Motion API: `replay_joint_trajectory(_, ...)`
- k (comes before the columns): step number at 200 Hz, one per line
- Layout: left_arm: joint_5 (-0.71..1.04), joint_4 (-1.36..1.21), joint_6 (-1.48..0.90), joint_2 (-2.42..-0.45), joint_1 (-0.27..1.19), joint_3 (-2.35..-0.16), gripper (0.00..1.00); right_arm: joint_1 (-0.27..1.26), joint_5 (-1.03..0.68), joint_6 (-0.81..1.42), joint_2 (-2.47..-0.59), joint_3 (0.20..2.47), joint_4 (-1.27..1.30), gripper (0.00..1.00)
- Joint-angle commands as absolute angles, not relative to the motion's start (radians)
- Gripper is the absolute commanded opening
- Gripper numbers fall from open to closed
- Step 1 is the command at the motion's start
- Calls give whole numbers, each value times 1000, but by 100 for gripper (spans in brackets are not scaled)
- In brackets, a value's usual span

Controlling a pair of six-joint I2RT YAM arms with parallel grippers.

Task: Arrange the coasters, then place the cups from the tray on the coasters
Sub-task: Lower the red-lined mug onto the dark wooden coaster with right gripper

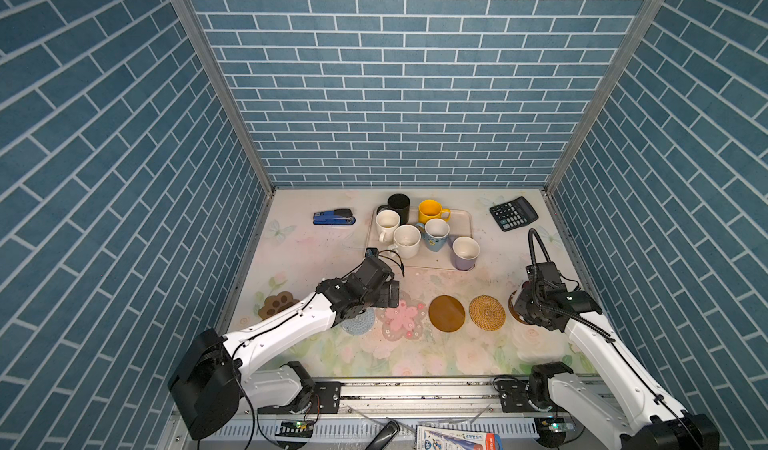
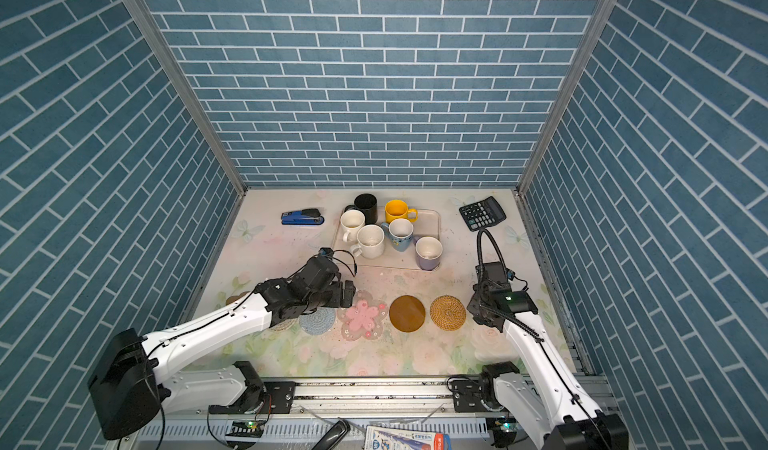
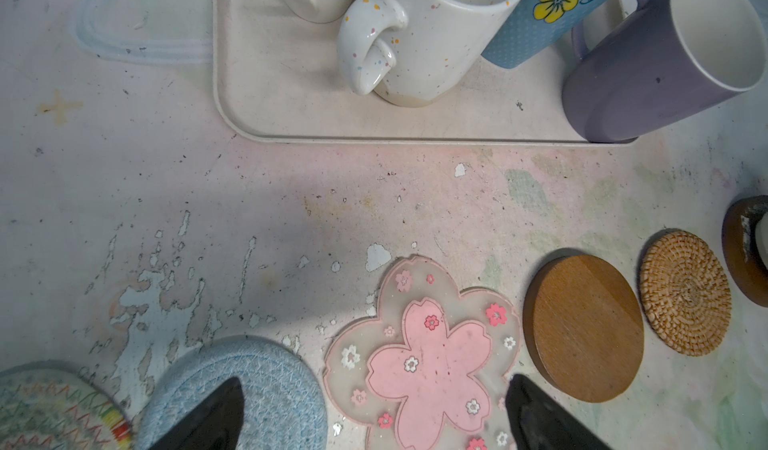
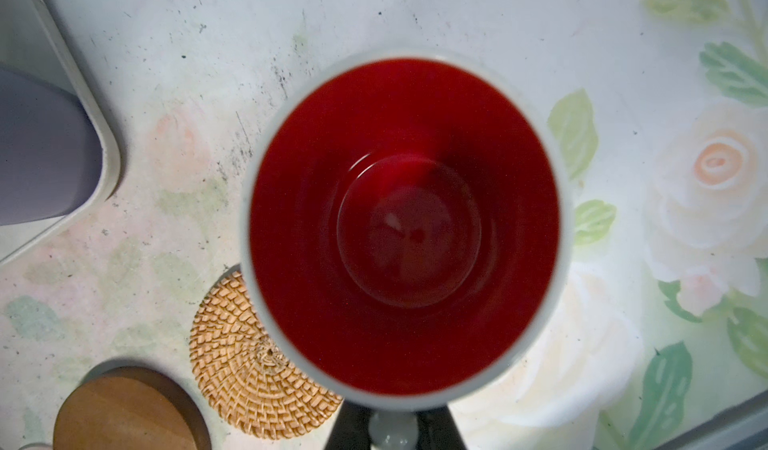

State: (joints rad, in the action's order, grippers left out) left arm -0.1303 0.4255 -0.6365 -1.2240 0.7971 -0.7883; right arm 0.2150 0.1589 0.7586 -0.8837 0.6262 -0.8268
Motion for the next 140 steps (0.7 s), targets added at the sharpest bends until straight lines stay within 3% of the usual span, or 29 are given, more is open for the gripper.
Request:
replay_joint_trajectory(1, -141, 446, -630, -1217, 801, -792, 99, 215, 163, 777, -853, 607, -844, 0)
replay_joint_trajectory(26, -140, 440, -637, -1199, 801, -773, 99, 221, 170, 796, -844, 596, -850, 0)
replay_joint_trajectory(54, -144, 443, -641, -1183, 801, -761, 99, 221, 169, 797, -844, 594, -847, 24)
replay_joint_trajectory(74, -144, 450, -641, -1179, 801, -759, 99, 221, 167, 798, -844, 597, -850, 35)
replay_joint_trajectory(140, -157, 485, -625, -1163, 799, -791, 99, 221, 135, 811, -817, 624, -875, 45)
